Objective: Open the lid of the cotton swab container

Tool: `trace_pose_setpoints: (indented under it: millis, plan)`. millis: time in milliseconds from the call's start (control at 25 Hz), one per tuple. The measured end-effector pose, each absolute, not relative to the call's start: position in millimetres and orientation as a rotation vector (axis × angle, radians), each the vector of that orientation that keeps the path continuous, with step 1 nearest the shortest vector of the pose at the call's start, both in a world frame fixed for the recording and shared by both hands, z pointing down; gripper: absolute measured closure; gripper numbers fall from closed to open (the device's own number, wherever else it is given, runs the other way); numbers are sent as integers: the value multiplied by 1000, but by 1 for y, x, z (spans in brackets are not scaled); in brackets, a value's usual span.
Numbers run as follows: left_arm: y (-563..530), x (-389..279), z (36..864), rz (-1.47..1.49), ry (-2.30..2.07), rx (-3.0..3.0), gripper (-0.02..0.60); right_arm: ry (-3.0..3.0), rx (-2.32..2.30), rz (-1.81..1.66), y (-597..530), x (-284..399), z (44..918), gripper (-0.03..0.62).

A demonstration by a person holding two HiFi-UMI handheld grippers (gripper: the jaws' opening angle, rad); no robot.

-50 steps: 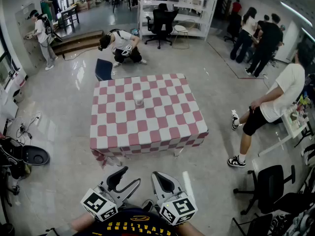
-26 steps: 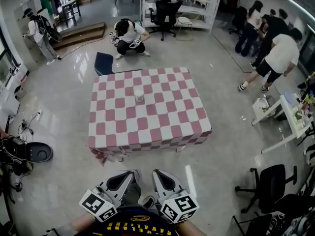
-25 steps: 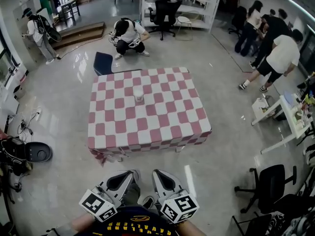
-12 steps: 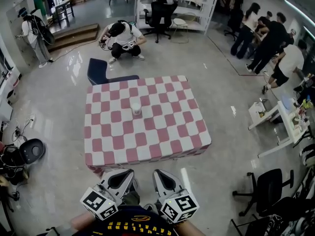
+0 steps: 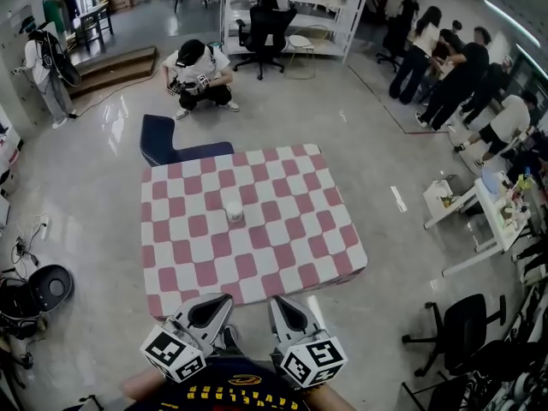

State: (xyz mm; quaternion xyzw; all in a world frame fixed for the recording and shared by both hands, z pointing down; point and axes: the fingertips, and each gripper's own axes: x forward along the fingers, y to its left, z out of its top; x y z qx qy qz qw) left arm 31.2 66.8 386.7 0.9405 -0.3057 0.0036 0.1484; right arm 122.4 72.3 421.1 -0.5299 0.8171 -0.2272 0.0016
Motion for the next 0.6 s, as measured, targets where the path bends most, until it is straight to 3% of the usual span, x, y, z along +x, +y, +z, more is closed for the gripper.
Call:
trace_pose_setpoints:
  millis: [600]
  plan:
    - [-16,-6,402,-44,-939,2666,577,2538,-1760,-737,9,118,436,583]
